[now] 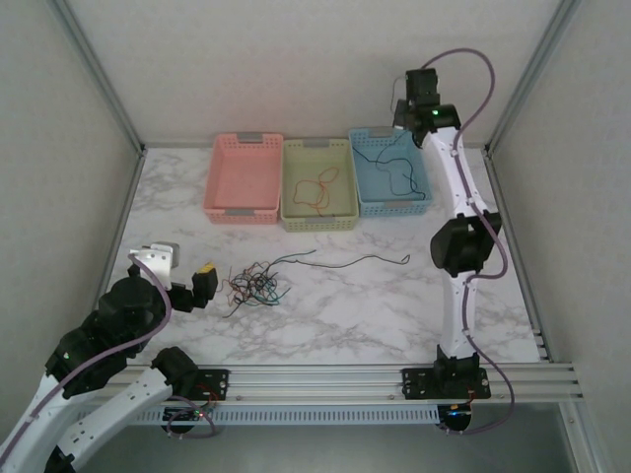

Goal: Untangle the cables

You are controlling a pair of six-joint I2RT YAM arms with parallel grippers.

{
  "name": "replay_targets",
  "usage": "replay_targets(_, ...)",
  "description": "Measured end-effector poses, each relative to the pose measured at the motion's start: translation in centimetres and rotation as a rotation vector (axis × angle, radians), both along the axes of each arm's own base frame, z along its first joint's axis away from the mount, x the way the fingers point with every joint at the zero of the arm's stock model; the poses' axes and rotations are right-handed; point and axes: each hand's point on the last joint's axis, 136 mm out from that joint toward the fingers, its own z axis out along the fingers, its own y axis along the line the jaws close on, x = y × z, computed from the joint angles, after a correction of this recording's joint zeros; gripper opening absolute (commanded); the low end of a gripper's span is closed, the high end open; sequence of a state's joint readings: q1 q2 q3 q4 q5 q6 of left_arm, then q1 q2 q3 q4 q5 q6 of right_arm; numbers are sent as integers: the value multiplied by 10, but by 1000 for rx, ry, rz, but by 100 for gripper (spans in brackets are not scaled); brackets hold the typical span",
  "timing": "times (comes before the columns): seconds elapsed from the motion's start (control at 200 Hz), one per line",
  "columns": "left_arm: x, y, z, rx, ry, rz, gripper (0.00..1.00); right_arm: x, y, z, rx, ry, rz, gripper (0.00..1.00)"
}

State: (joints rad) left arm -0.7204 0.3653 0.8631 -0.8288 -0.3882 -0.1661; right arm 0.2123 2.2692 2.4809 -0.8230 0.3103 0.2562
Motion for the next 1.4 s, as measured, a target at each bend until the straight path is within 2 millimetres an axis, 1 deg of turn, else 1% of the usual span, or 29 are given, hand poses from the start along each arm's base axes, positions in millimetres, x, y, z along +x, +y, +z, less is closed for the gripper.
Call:
replay_targets(0.025, 0, 0, 0, 0, 0, 0, 100, 0, 0, -13, -1, 32, 0, 8)
replay_targets(0.055, 0, 0, 0, 0, 0, 0, 100, 0, 0, -16, 0, 40, -2, 12)
replay_targets(0.06, 0, 0, 0, 0, 0, 0, 100, 0, 0, -26, -3, 63, -2, 13)
replay_targets(0.07, 0, 0, 0, 0, 0, 0, 100, 0, -1, -32, -3, 79, -5, 15)
replay_targets(0.11, 0, 0, -1, 0, 0, 0, 100, -1, -1, -48, 0, 121, -6, 24)
replay_targets(0.15, 0, 0, -1, 0, 0, 0, 100, -3, -2, -61, 6, 157, -11, 38)
replay_targets(0.23, 0, 0, -2, 0, 1, 0, 100, -10, -3, -79, 13, 224, 3, 53)
replay_targets(0.28, 0, 0, -3, 2, 3, -1, 100, -14, -1, -84, 32, 251, 10, 59)
replay_targets(0.34, 0, 0, -3, 3, 4, -1, 100, -18, 1, -87, 44, 274, 24, 61)
replay_targets(0.431, 0, 0, -3, 3, 4, -1, 100, -24, 4, -89, 63, 292, 42, 61)
replay_targets(0.511, 0, 0, -3, 0, 4, 1, 100, -37, 8, -89, 79, 322, 61, 59)
replay_targets(0.581, 1, -1, -4, -9, 14, 7, 100, -54, 12, -80, 98, 330, 85, 58)
replay_targets(0.696, 4, -3, -12, -25, 64, 35, 100, -95, 32, -44, 154, 277, 168, 53)
replay_targets(0.716, 5, -4, -14, -27, 77, 41, 100, -105, 39, -35, 168, 257, 194, 52)
replay_targets(0.726, 6, -4, -15, -27, 85, 43, 100, -115, 44, -28, 177, 248, 214, 52)
replay_targets(0.791, 9, -7, -22, -34, 127, 63, 100, -144, 65, -8, 212, 203, 294, 50)
replay_targets(0.816, 10, -7, -25, -46, 147, 79, 100, -162, 80, 2, 228, 178, 346, 49)
replay_targets(0.826, 10, -7, -26, -50, 151, 82, 100, -164, 82, 2, 232, 176, 356, 48)
replay_targets(0.851, 11, -8, -28, -65, 166, 94, 100, -180, 96, 8, 247, 159, 406, 47)
replay_targets(0.891, 13, -11, -30, -92, 186, 107, 100, -201, 114, 9, 267, 153, 472, 45)
replay_targets(0.946, 15, -17, -32, -144, 208, 116, 98, -232, 144, 0, 290, 176, 567, 44)
replay_targets(0.961, 15, -18, -33, -155, 211, 117, 97, -235, 146, -3, 291, 182, 574, 44)
replay_targets(0.966, 16, -20, -35, -168, 218, 120, 97, -241, 152, -6, 294, 191, 596, 44)
replay_targets(1.036, 19, -25, -45, -217, 246, 140, 93, -269, 179, -32, 311, 259, 671, 43)
replay_targets(1.051, 20, -27, -51, -226, 260, 149, 92, -277, 187, -41, 315, 284, 691, 43)
replay_targets(1.111, 23, -31, -75, -232, 319, 179, 87, -300, 203, -69, 317, 359, 732, 43)
replay_targets(1.206, 24, -33, -117, -199, 413, 229, 85, -329, 215, -100, 300, 448, 769, 43)
replay_targets(1.282, 20, -30, -144, -167, 473, 266, 86, -337, 219, -110, 275, 470, 776, 50)
replay_targets(1.402, 22, -26, -161, -176, 488, 303, 86, -335, 221, -116, 245, 466, 783, 57)
